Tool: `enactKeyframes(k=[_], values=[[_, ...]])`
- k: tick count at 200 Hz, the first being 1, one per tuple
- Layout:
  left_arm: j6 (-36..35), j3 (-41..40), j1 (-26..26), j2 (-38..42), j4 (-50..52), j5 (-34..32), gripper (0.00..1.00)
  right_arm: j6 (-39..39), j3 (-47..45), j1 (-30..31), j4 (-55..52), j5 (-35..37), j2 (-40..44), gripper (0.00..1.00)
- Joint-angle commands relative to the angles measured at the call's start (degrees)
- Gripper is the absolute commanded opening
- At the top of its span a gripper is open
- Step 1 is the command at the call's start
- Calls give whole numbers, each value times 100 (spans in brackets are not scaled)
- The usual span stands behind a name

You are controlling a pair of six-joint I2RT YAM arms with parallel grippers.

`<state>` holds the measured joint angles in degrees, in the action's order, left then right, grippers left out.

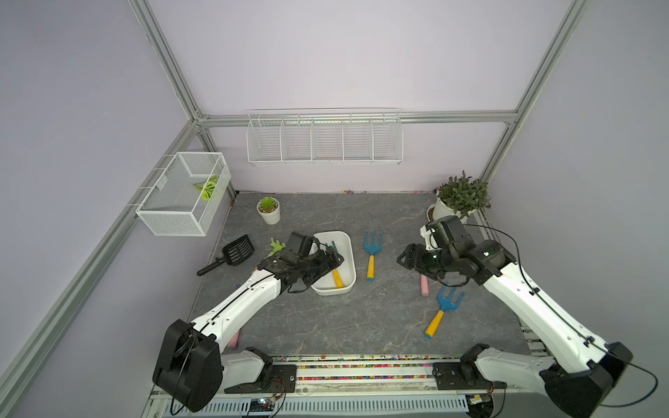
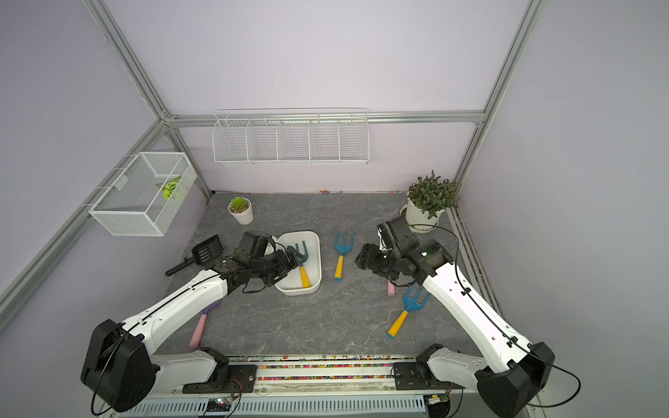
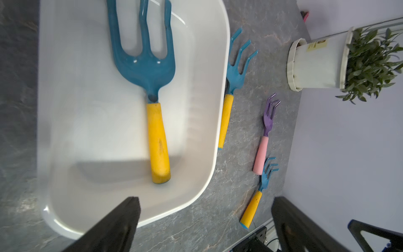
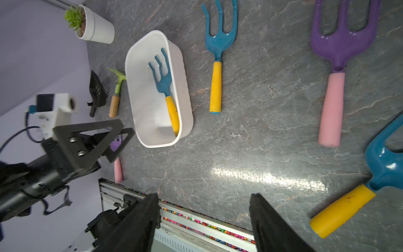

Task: Put the rake into the storage box
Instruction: Place the rake in the storage box, then pick up the rake at the center of the board.

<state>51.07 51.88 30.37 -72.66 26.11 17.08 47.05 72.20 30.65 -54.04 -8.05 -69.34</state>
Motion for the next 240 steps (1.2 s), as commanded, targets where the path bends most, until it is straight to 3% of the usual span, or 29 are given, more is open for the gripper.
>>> enactKeyframes(k=[1,44,89,166,240], values=[[-275,358,-22,176,346,-346,100,-299,219,-34,-271,546,-46,72],[-444,587,-21,631,511,-883,98,-647,350,-40,-379,1269,-267,72],[-337,185,-30,1436,299,-1411,99,-925,57,-292,-199,1552,-904,69],[575,-1243,-249,2614,-96,-1464,100,-1521,-325,-1295,183,1160,-2535,66],[694,-1540,-419,2819,-157,-1052,100,-1886,-195,-1549,371,1166,-3619,58]])
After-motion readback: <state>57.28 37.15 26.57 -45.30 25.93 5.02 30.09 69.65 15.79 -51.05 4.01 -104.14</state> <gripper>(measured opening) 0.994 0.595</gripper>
